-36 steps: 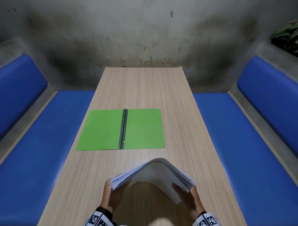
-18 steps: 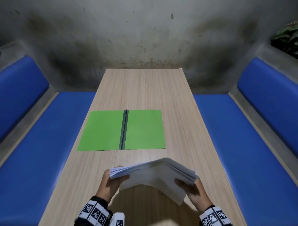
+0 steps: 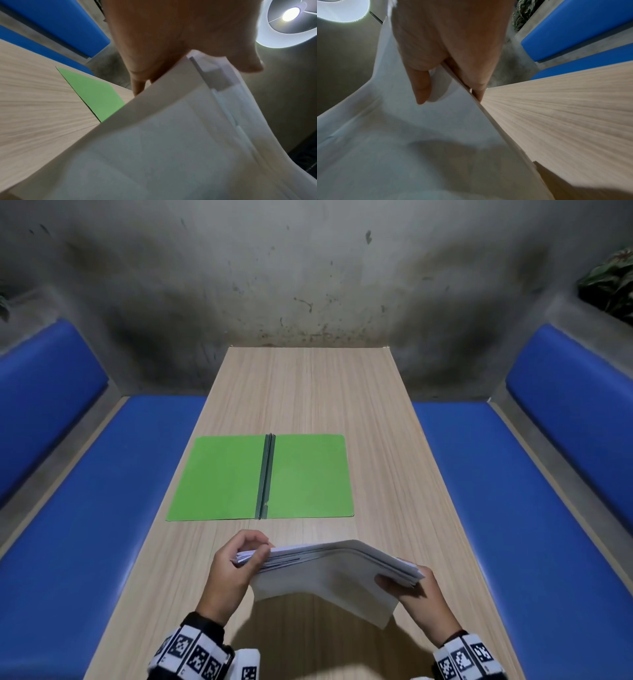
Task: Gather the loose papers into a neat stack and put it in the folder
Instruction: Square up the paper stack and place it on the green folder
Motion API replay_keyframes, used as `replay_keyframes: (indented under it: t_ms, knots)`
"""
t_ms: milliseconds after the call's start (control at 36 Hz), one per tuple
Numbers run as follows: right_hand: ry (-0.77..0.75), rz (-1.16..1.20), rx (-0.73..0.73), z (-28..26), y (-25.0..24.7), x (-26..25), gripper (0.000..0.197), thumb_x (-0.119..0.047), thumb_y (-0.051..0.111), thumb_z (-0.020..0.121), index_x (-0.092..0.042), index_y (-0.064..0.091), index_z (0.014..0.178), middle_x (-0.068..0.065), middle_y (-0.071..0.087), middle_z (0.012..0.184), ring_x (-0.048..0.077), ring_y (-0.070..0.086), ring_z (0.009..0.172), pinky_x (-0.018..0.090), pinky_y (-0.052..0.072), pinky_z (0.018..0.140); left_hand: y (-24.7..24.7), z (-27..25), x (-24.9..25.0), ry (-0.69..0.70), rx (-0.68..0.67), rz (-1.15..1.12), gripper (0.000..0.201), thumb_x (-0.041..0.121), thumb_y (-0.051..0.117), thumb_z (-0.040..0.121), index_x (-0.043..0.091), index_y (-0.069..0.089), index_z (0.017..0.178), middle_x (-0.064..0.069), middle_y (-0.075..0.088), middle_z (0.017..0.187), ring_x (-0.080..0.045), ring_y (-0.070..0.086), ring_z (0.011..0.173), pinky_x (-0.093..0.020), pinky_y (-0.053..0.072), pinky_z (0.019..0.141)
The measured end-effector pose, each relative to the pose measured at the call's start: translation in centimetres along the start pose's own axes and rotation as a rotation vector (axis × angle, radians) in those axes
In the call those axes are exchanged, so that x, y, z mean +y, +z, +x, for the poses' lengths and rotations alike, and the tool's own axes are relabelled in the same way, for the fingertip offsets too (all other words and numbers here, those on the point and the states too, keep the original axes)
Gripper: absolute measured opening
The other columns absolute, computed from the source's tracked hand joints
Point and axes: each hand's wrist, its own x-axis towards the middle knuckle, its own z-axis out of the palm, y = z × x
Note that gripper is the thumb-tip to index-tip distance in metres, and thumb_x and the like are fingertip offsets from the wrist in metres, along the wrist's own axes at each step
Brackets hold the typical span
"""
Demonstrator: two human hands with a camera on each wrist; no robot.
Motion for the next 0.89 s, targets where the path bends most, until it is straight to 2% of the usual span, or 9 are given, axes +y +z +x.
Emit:
replay_keyframes:
  t_ms: [111,167,278,333,500,555,639,722,889]
  knots:
    - [0.004,0.019,-0.010,0.0,0.1,-0.2,0.016,-0.010,0.077,0.078,-0.018,0.077,0.092,0.007,0.076,0.089,0.016,0.069,0.082,0.028,0.053,0.073,0.7,0.4,0.3,-0.001,0.083,0.005,0.047,0.055,0.063,0.070,0.010,0.066,0.081,0.002,0.067,0.077,-0.005,0.057,0.072,-0.025,0.043,0.066]
    - [0.003,0.014,-0.011,0.1,0.0,-0.3,0.018,-0.014,0.079,0.075,-0.019,0.077,0.093,0.008,0.076,0.090,0.018,0.070,0.085,0.028,0.054,0.073,0.8,0.7,0.4,-0.006,0.115,0.021,0.040,0.052,0.068,0.070,0.012,0.066,0.077,0.006,0.065,0.073,-0.003,0.056,0.069,-0.022,0.043,0.064]
    - [0.017,-0.026,-0.006,0.2,-0.1,-0.3,0.020,-0.012,0.078,0.078,-0.022,0.076,0.095,0.003,0.077,0.093,0.017,0.071,0.089,0.028,0.055,0.076,0.7,1.4,-0.2,0.006,0.142,0.123,0.014,0.018,0.077,0.082,0.018,0.064,0.077,0.002,0.067,0.078,-0.005,0.059,0.070,-0.026,0.048,0.066]
    - [0.030,-0.048,0.000,0.2,-0.1,-0.3,0.020,-0.011,0.077,0.079,-0.022,0.076,0.096,0.002,0.077,0.093,0.017,0.071,0.089,0.032,0.055,0.079,0.5,1.5,-0.5,0.013,0.137,0.158,0.014,0.015,0.078,0.081,0.020,0.064,0.080,0.002,0.068,0.082,-0.009,0.062,0.074,-0.026,0.051,0.067]
    - [0.065,-0.073,0.017,0.4,0.0,-0.6,0.017,-0.011,0.076,0.079,-0.019,0.075,0.095,-0.001,0.077,0.090,0.014,0.071,0.084,0.027,0.054,0.072,0.2,1.3,0.4,0.065,0.001,0.302,0.014,0.031,0.078,0.078,0.021,0.069,0.079,0.004,0.072,0.078,-0.013,0.067,0.076,-0.035,0.056,0.071]
    - [0.063,-0.075,0.015,0.4,0.0,-0.7,0.015,-0.010,0.076,0.079,-0.018,0.076,0.091,0.000,0.076,0.088,0.011,0.070,0.081,0.024,0.053,0.069,0.4,1.4,1.5,0.073,-0.072,0.483,0.030,0.057,0.068,0.075,0.027,0.069,0.079,0.013,0.072,0.079,-0.007,0.067,0.075,-0.033,0.058,0.070]
    - [0.063,-0.065,0.019,0.3,0.0,-0.7,0.017,-0.011,0.077,0.078,-0.020,0.075,0.092,-0.005,0.076,0.088,0.005,0.070,0.078,0.022,0.052,0.068,1.8,1.8,3.5,0.044,-0.202,0.883,0.067,0.090,0.037,0.068,0.035,0.068,0.092,0.020,0.071,0.088,0.002,0.064,0.078,-0.027,0.056,0.073]
    - [0.068,-0.059,0.020,0.3,0.1,-0.6,0.017,-0.010,0.077,0.078,-0.022,0.076,0.090,-0.008,0.076,0.088,0.003,0.069,0.077,0.022,0.051,0.069,3.8,2.3,4.9,0.011,-0.303,1.089,0.083,0.094,0.029,0.067,0.034,0.065,0.112,0.014,0.073,0.103,-0.006,0.066,0.087,-0.028,0.053,0.076]
    - [0.089,-0.046,0.059,0.6,0.1,0.1,0.014,-0.007,0.075,0.079,-0.020,0.079,0.085,0.005,0.077,0.089,0.009,0.070,0.081,0.028,0.051,0.071,5.9,2.5,5.7,0.052,-0.377,1.138,0.084,0.092,0.035,0.068,0.033,0.058,0.123,0.010,0.071,0.112,-0.014,0.066,0.096,-0.034,0.051,0.083]
